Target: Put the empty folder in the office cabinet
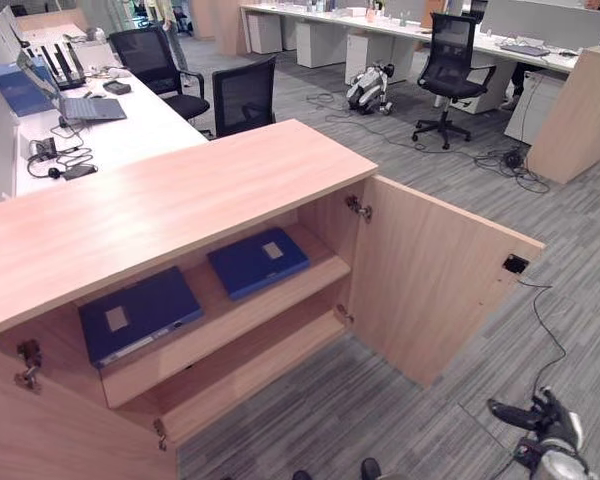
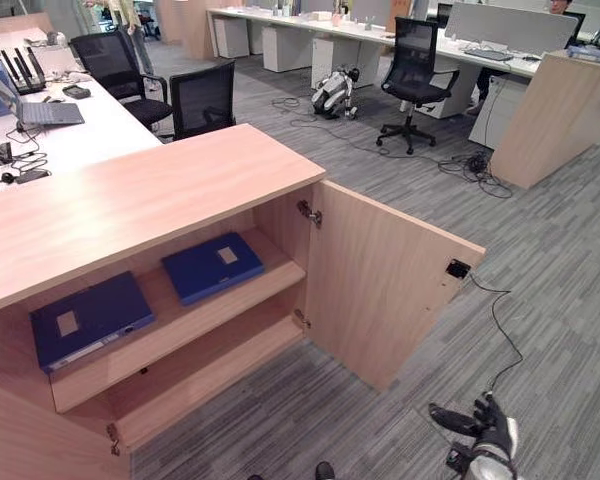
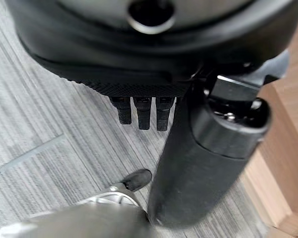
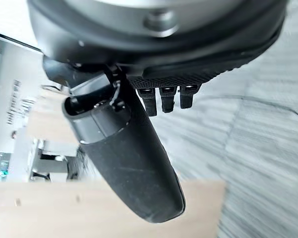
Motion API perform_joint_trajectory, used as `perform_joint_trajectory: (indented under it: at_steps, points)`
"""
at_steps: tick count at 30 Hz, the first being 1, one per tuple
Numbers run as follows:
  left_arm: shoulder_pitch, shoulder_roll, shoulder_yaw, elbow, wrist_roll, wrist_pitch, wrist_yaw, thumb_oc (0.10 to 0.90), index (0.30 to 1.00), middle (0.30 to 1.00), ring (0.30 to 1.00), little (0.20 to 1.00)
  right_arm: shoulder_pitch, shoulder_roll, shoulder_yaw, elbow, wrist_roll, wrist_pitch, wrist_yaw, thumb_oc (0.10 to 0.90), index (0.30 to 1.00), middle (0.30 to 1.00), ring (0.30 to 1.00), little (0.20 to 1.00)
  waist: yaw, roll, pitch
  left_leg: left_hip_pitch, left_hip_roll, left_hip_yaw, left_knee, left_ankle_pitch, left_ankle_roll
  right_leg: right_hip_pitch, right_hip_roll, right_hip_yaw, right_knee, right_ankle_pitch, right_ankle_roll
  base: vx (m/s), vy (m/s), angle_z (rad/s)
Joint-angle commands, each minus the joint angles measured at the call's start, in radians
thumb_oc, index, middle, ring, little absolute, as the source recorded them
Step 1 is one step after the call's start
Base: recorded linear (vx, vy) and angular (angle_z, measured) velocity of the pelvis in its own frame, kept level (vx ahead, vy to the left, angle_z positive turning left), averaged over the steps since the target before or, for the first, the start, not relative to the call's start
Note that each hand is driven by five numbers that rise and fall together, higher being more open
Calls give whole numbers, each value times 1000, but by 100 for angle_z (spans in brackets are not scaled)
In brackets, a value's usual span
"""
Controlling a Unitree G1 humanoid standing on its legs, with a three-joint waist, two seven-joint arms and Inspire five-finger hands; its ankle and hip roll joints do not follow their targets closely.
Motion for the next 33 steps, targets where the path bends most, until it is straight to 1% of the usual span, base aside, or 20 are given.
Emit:
perform_joint_trajectory:
  at_steps: [1,6,10,11,12,14,20,21,22,26,27,28,30,31,32,33]
  points:
    - [-33,4,-1,44,45,-6,13,800,900,900,900,900,-133,-161,-92,14,0,-98,-40,800,900,900,900,900,20,52,20,149,29,-100,-113,-91,-15,51,81,-20,-51,-36,29,39,-130,-14]
    - [3,18,5,63,67,-3,10,800,900,900,900,900,-173,-305,-138,33,-13,-102,-36,800,900,900,900,900,44,62,28,142,37,-114,-113,-78,-31,68,88,-32,-65,-52,18,17,-98,-1]
    - [14,29,6,56,56,-5,3,800,900,900,900,900,-217,-418,-141,38,-29,-104,-10,800,900,900,900,900,59,72,40,141,45,-131,-111,-66,-47,79,93,-50,-61,-71,7,8,-90,13]
    - [14,28,6,55,56,-5,3,800,900,900,900,900,-219,-421,-139,41,-29,-105,-9,800,900,900,900,900,58,73,41,141,45,-132,-111,-66,-47,80,93,-51,-60,-72,7,10,-113,15]
    - [12,34,2,48,44,-6,-2,800,900,900,900,900,-261,-469,-119,55,-26,-109,7,800,900,900,900,900,65,75,46,140,50,-138,-107,-60,-55,86,95,-57,-61,-79,1,5,-103,19]
    - [11,40,-3,40,30,-7,-7,800,900,900,900,900,-307,-520,-93,73,-22,-111,22,800,900,900,900,900,74,75,51,136,55,-147,-98,-57,-63,95,98,-68,-66,-84,-4,14,-129,17]
    - [34,52,-19,33,10,-11,-18,800,900,900,900,900,-434,-625,-5,115,-1,-117,70,800,900,900,900,900,98,75,62,130,67,-163,-79,-48,-80,114,101,-97,-66,-100,-14,1,-96,17]
    - [39,55,-21,34,10,-10,-19,800,900,900,900,900,-461,-643,16,126,1,-118,79,800,900,900,900,900,100,75,63,130,69,-167,-78,-46,-83,117,101,-102,-66,-102,-17,10,-112,27]
    - [50,59,-27,36,11,-10,-23,800,900,900,900,900,-512,-669,62,141,11,-122,96,800,900,900,900,900,109,74,64,130,72,-176,-77,-42,-88,124,103,-113,-67,-107,-20,9,-114,24]
    - [64,65,-35,36,2,-12,-26,800,900,900,900,900,-592,-698,137,131,51,-131,131,800,900,900,900,900,122,69,68,125,79,-184,-72,-32,-97,130,105,-129,-65,-113,-28,-6,-73,21]
    - [64,65,-33,36,2,-12,-26,800,900,900,900,900,-596,-698,141,133,51,-131,131,800,900,900,900,900,121,69,68,125,79,-184,-72,-31,-97,130,105,-129,-65,-113,-28,-7,-63,0]
    - [71,66,-37,38,4,-12,-24,800,900,900,900,900,-624,-689,181,100,83,-136,157,800,900,900,900,900,125,67,68,127,82,-187,-74,-29,-100,134,105,-135,-62,-117,-31,-8,-53,-3]
    - [72,66,-38,38,4,-11,-24,800,900,900,900,900,-635,-683,201,81,100,-136,171,800,900,900,900,900,126,65,68,129,82,-188,-75,-28,-101,136,106,-137,-62,-119,-32,-10,-50,-5]
    - [74,66,-40,39,1,-10,-22,800,900,900,900,900,-656,-669,243,41,133,-142,200,800,900,900,900,900,132,62,66,131,85,-189,-75,-26,-104,141,107,-141,-65,-118,-34,-8,-33,-4]
    - [75,65,-39,39,1,-10,-22,800,900,900,900,900,-659,-669,246,42,134,-142,200,800,900,900,900,900,130,62,67,131,85,-190,-75,-26,-105,142,107,-141,-66,-118,-34,-18,-57,-5]
    - [80,62,-40,38,-3,-10,-22,800,900,900,900,900,-680,-654,293,4,159,-145,225,800,900,900,900,900,133,58,65,131,88,-188,-73,-25,-108,145,111,-146,-75,-116,-36,-16,-33,-2]
